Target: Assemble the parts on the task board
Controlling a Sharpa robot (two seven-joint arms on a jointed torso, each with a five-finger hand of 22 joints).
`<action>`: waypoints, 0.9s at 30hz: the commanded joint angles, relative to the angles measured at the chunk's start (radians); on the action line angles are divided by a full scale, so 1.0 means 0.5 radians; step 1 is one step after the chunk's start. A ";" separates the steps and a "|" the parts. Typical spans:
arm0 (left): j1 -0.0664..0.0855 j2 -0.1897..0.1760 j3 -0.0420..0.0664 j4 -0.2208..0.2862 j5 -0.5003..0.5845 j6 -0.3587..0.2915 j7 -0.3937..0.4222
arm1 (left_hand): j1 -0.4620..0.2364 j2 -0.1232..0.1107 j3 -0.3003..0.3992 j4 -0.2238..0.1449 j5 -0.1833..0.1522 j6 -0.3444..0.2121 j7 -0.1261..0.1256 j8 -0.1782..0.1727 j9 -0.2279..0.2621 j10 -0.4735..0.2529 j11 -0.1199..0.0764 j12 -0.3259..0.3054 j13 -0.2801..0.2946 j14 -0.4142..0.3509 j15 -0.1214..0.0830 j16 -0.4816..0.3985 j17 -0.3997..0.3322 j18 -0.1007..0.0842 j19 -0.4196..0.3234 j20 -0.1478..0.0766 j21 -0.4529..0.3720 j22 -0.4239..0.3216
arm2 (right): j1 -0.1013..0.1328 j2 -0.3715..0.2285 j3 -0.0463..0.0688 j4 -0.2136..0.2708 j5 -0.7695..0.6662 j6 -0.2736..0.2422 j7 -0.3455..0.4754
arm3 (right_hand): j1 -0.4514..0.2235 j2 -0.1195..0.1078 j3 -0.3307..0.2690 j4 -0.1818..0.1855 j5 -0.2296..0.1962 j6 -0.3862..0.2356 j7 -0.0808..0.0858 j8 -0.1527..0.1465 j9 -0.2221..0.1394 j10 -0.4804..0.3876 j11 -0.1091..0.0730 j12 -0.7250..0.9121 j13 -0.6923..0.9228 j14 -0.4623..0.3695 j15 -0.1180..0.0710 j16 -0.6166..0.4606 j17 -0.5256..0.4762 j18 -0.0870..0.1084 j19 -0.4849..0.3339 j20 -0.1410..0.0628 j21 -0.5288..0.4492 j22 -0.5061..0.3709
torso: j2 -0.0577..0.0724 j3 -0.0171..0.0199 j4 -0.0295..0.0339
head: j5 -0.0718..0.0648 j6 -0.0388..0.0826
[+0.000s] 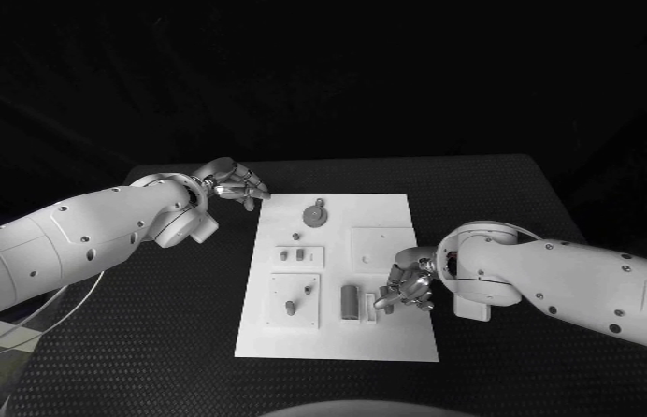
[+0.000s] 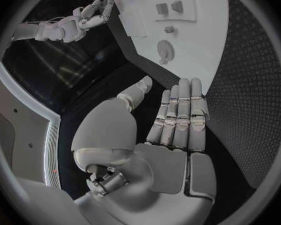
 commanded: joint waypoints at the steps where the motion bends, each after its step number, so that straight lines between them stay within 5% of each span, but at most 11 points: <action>1: 0.001 0.007 0.001 0.004 -0.004 -0.001 0.030 | -0.007 0.019 0.004 0.007 0.006 0.000 -0.006 0.006 -0.003 -0.007 0.001 0.013 -0.003 0.016 -0.004 -0.013 0.003 0.038 -0.002 0.004 0.004 0.000 | -0.010 0.016 -0.003 -0.002 0.085 -0.040 0.036 | 0.012 -0.013 -0.006 0.022 0.007 0.005 0.002 0.008 -0.005 0.010 0.006 0.002 -0.002 0.009 -0.006 -0.009 -0.005 0.034 0.010 -0.004 0.000 0.028 | 0.000 0.0005 -0.002 | 0.005 -0.002; 27: 0.001 0.006 0.001 0.001 -0.004 0.009 0.022 | -0.011 0.018 0.001 0.009 0.006 0.000 -0.006 0.006 -0.004 -0.008 0.002 0.014 -0.004 0.017 -0.003 -0.016 0.007 0.037 -0.002 0.004 0.004 0.000 | -0.089 0.113 -0.008 -0.115 -0.034 -0.076 0.028 | 0.023 -0.034 -0.021 0.144 0.007 0.004 0.002 0.006 -0.014 0.009 0.006 0.006 -0.002 0.018 -0.007 -0.007 0.001 0.034 0.031 -0.013 -0.001 0.025 | -0.001 0.0005 -0.001 | 0.024 -0.021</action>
